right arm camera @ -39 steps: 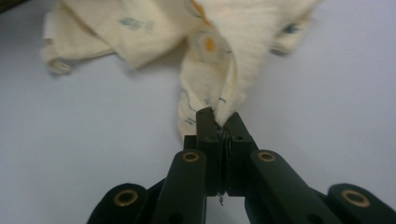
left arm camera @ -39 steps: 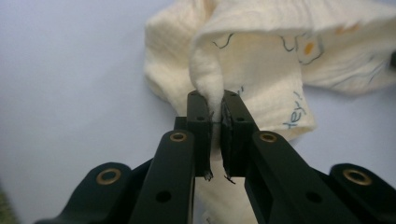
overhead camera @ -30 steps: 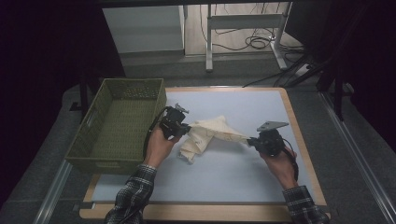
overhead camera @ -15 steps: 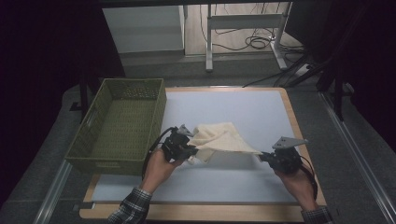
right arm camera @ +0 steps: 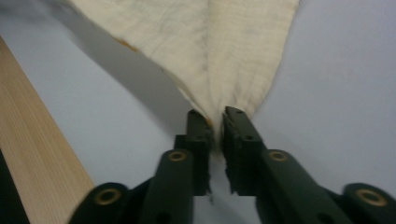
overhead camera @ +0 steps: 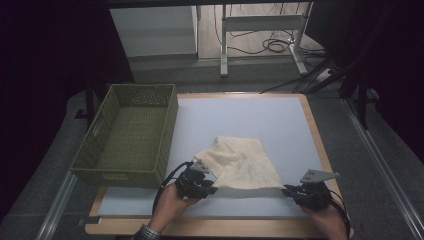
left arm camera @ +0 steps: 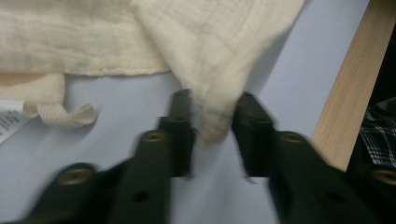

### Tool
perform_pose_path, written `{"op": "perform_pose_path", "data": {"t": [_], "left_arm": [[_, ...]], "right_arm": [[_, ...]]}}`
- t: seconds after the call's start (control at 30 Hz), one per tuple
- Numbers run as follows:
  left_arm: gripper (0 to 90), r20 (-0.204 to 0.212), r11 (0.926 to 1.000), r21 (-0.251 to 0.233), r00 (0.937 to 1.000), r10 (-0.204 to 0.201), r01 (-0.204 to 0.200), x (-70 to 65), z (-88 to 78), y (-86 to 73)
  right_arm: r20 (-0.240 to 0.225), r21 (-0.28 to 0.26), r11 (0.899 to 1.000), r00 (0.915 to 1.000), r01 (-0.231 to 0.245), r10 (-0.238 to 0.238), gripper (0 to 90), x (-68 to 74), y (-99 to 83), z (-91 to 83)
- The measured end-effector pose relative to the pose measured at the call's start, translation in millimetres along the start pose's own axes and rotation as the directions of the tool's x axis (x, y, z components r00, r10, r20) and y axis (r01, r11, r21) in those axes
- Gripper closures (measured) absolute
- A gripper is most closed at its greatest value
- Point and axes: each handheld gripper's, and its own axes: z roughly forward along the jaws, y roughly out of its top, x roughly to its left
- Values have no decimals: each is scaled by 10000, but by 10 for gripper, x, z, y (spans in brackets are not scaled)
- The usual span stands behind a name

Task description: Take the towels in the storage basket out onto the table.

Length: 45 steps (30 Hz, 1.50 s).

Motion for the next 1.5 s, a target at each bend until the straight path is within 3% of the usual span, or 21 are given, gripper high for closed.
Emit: {"op": "perform_pose_path", "data": {"t": [0.1, 0.33, 0.5, 0.6, 0.77, 0.9, 0.97, 1.1, 1.13, 1.23, 1.27, 1.3, 1.4, 1.43, 1.5], "left_arm": [[499, -225, 9994, -283, 9996, -194, 187, 45, -116, -16], [448, -819, 9962, -770, 9955, -474, 411, 109, -258, 65], [448, -1121, 9933, -1012, 9914, -673, 559, 231, -159, 218], [448, -1433, 9919, -1131, 9870, -732, 572, 329, -88, 299], [442, -2135, 9913, -1105, 9724, -944, 719, 496, 41, 353], [353, -2898, 9932, -1078, 9542, -738, 440, 546, 119, 369], [349, -3221, 9938, -984, 9433, -809, 517, 567, 152, 367], [352, -3464, 9949, -677, 9333, -942, 753, 634, 228, 346], [362, -3440, 9950, -576, 9340, -964, 815, 652, 251, 338], [429, -3149, 9952, -358, 9441, -974, 908, 698, 324, 306], [459, -2870, 9938, -509, 9517, -1094, 989, 714, 327, 296], [531, -2746, 9929, -628, 9548, -1142, 1007, 723, 327, 294], [747, -2912, 9963, -497, 9532, -817, 702, 722, 313, 333], [767, -2981, 9969, -456, 9516, -745, 637, 726, 301, 359], [789, -3328, 9979, -512, 9414, -551, 403, 740, 258, 424]], "right_arm": [[2, -4, 10000, 10000, -60, 60, 707, -10, -28, -93], [228, -233, 9992, 9992, -311, 316, 704, -101, -69, -297], [116, -458, 9980, 9989, -442, 448, 763, -230, 120, -125], [107, -534, 9977, 9991, -412, 418, 797, -297, 317, 75], [340, -583, 9978, 9989, -306, 326, 819, -405, 601, 377], [495, -590, 9977, 9982, -320, 350, 810, -492, 778, 601], [548, -549, 9977, 9976, -400, 430, 722, -523, 833, 713], [886, 32, 9994, 9955, -335, 330, 661, -554, 848, 929], [919, 173, 9990, 9950, -410, 393, 668, -559, 837, 961], [931, -19, 9989, 9946, -460, 460, 785, -562, 795, 955], [793, -38, 9988, 9957, -479, 481, 842, -559, 778, 943], [664, -71, 9988, 9966, -476, 480, 872, -558, 759, 930], [609, 28, 9987, 9969, -500, 497, 888, -548, 711, 858], [621, 25, 9988, 9969, -480, 477, 889, -538, 695, 823], [644, -39, 9988, 9967, -485, 486, 889, -515, 654, 737]]}}
